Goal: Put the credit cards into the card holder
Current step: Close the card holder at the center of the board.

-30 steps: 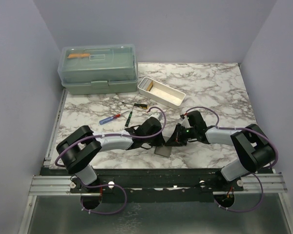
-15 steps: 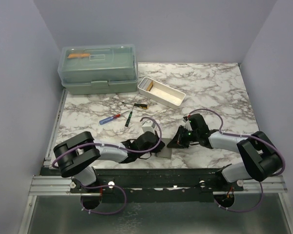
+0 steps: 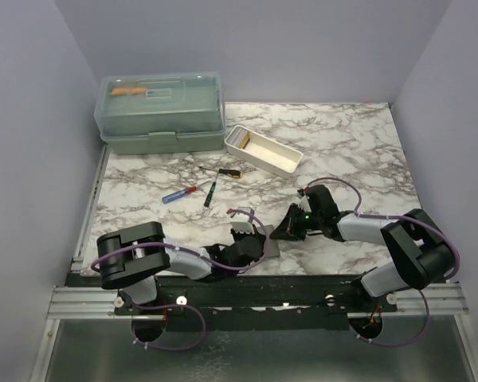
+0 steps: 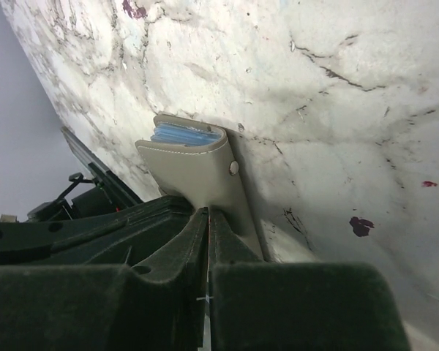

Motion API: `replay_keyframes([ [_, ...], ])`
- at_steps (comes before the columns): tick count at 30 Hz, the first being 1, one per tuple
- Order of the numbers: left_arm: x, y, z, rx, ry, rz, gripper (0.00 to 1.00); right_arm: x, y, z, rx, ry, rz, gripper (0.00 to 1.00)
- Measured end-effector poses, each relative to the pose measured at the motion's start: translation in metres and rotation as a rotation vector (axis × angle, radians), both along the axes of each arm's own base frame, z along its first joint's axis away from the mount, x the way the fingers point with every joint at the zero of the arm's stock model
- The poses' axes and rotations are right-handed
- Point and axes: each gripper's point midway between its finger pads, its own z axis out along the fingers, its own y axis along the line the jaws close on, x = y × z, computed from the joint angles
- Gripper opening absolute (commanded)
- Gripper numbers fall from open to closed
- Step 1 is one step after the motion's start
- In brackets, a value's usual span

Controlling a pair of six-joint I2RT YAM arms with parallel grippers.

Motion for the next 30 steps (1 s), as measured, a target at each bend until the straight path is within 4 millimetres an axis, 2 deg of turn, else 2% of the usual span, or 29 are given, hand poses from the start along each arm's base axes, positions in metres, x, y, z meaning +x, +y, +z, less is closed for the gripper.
replay_keyframes([
  [12,-0.002,0.003,-0.006,0.076,-0.103,0.108,0.0,0.013,-0.01,0.005,-0.085,-0.043,-0.049,0.08],
  [24,-0.006,0.01,-0.01,-0.06,-0.22,0.345,0.0,0.011,-0.019,0.008,-0.144,-0.025,-0.059,0.08],
  [30,-0.006,0.009,-0.009,-0.063,-0.282,0.401,0.0,0.013,-0.019,0.018,-0.145,-0.047,-0.051,0.08],
])
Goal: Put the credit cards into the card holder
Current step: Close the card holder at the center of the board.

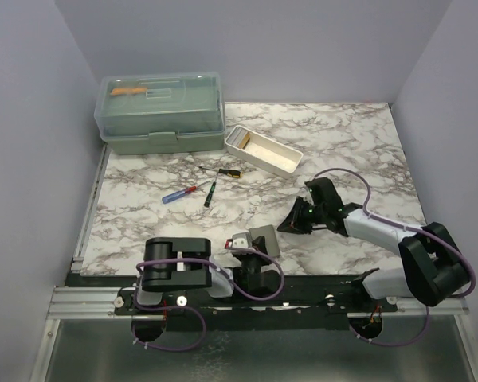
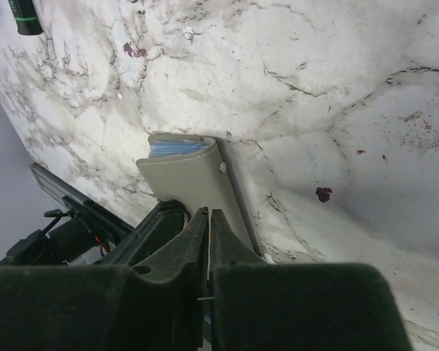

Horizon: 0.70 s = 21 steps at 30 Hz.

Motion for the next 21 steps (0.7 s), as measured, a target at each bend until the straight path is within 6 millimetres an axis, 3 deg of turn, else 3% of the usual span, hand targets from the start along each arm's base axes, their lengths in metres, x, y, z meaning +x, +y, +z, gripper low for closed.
replay_keyframes([
  [14,0.005,-0.004,-0.002,0.178,-0.102,0.075,0.0,-0.004,-0.003,0.01,0.006,-0.033,0.008,0.08],
  [21,0.0,-0.012,0.012,0.276,0.067,-0.091,0.2,-0.008,-0.007,0.009,-0.021,-0.038,0.028,0.1],
])
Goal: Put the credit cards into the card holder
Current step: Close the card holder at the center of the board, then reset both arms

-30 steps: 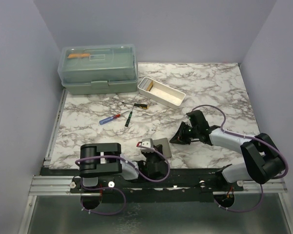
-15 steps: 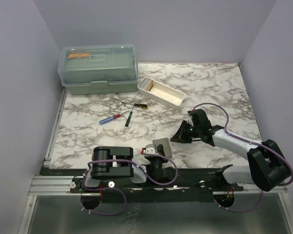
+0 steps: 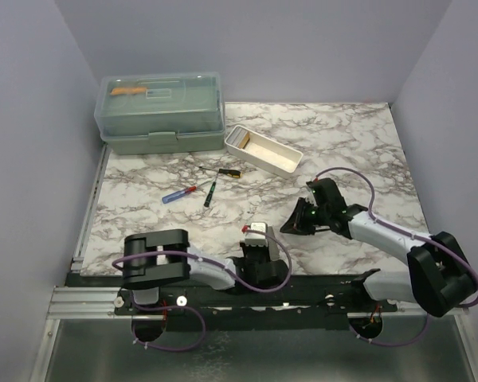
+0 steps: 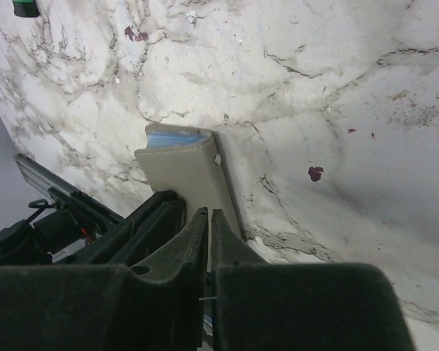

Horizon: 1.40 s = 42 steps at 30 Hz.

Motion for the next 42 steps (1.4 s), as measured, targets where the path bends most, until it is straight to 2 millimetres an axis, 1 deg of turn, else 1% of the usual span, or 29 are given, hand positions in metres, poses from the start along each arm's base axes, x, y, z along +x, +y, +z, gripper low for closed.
replay_keyframes([
  [3,-0.007,0.003,0.007,0.057,0.116,-0.089,0.37,0.003,-0.002,0.005,-0.016,-0.025,0.005,0.13],
  [5,-0.011,0.011,0.014,0.094,0.189,-0.146,0.48,0.007,-0.004,0.012,-0.033,-0.054,0.003,0.17],
  [8,-0.007,0.021,0.035,0.082,0.242,-0.182,0.63,0.019,-0.009,0.029,-0.062,-0.121,-0.01,0.21],
  [10,0.004,0.029,0.055,0.045,0.261,-0.188,0.7,0.026,-0.012,0.041,-0.085,-0.165,-0.023,0.26],
  [11,0.004,0.031,0.058,0.048,0.28,-0.205,0.72,0.03,-0.014,0.047,-0.099,-0.185,-0.029,0.29],
  [12,0.018,0.035,0.082,-0.012,0.262,-0.186,0.73,0.034,-0.017,0.053,-0.115,-0.205,-0.039,0.32],
  [13,0.027,0.039,0.096,-0.035,0.269,-0.193,0.77,0.037,-0.021,0.059,-0.129,-0.225,-0.048,0.38],
  [16,0.049,0.042,0.14,-0.109,0.254,-0.215,0.98,0.045,-0.033,0.081,-0.184,-0.286,-0.077,0.58],
  [18,0.062,0.046,0.174,-0.146,0.227,-0.237,0.99,0.05,-0.043,0.102,-0.224,-0.344,-0.099,0.69],
  [19,0.068,0.048,0.198,-0.168,0.204,-0.255,0.99,0.052,-0.047,0.115,-0.237,-0.377,-0.11,0.73],
  [20,0.071,0.049,0.213,-0.178,0.186,-0.267,0.99,0.054,-0.052,0.129,-0.254,-0.41,-0.119,0.77],
  [22,0.081,0.056,0.261,-0.199,0.125,-0.297,0.99,0.057,-0.06,0.16,-0.278,-0.481,-0.135,0.83],
  [23,0.086,0.059,0.282,-0.207,0.093,-0.306,0.99,0.059,-0.064,0.175,-0.286,-0.517,-0.143,0.85],
  [24,0.088,0.061,0.294,-0.214,0.073,-0.311,0.99,0.06,-0.068,0.193,-0.294,-0.558,-0.15,0.87],
  [25,0.09,0.065,0.314,-0.219,0.037,-0.317,0.99,0.061,-0.071,0.211,-0.297,-0.599,-0.156,0.91],
  [27,0.09,0.073,0.342,-0.226,-0.018,-0.323,0.99,0.06,-0.078,0.245,-0.298,-0.682,-0.164,0.99],
  [29,0.087,0.081,0.36,-0.228,-0.057,-0.328,0.99,0.056,-0.083,0.277,-0.288,-0.77,-0.173,1.0],
  [31,0.083,0.089,0.375,-0.227,-0.094,-0.332,0.99,0.05,-0.091,0.304,-0.283,-0.849,-0.185,1.0],
  [32,0.08,0.094,0.384,-0.228,-0.115,-0.331,0.99,0.046,-0.095,0.315,-0.281,-0.884,-0.194,1.0],
  [34,0.075,0.104,0.394,-0.229,-0.143,-0.325,0.99,0.039,-0.104,0.334,-0.284,-0.944,-0.216,1.0],
  [38,0.066,0.121,0.408,-0.234,-0.185,-0.304,0.99,0.026,-0.121,0.358,-0.297,-1.025,-0.263,1.0],
  [40,0.063,0.129,0.414,-0.239,-0.207,-0.291,0.99,0.022,-0.128,0.367,-0.3,-1.049,-0.286,1.0],
  [42,0.059,0.138,0.422,-0.248,-0.231,-0.274,0.99,0.018,-0.133,0.371,-0.303,-1.063,-0.304,1.0],
])
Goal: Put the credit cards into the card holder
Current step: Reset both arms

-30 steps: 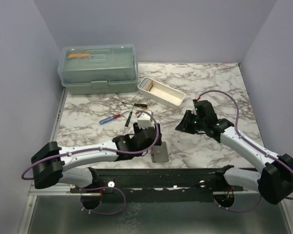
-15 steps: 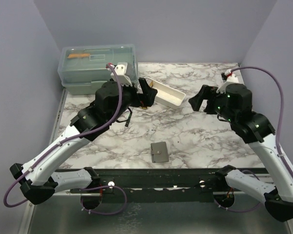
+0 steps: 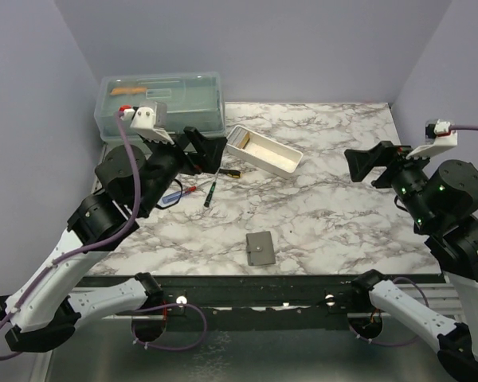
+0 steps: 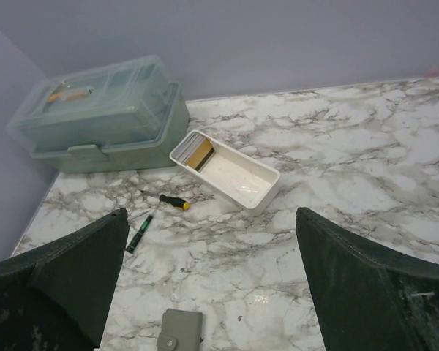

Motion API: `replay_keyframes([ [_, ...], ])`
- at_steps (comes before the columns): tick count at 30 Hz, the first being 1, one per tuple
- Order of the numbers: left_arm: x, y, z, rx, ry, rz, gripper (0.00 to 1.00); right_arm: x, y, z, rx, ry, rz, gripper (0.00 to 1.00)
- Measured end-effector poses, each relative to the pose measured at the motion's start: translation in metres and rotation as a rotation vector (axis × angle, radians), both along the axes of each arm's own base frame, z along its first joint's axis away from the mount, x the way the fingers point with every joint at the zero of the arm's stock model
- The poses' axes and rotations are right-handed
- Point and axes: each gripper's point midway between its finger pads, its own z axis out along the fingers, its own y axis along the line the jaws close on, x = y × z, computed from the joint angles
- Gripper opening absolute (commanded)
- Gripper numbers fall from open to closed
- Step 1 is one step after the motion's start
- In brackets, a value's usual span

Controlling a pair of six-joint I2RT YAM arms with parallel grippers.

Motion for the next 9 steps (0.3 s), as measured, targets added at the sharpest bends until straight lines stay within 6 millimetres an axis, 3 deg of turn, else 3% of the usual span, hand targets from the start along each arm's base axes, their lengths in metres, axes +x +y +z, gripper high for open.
replay_keyframes([
  [9,-0.011,0.03,0.024,-0.043,-0.063,0.067,0.99,-0.026,-0.02,0.02,0.045,-0.086,-0.034,1.0],
])
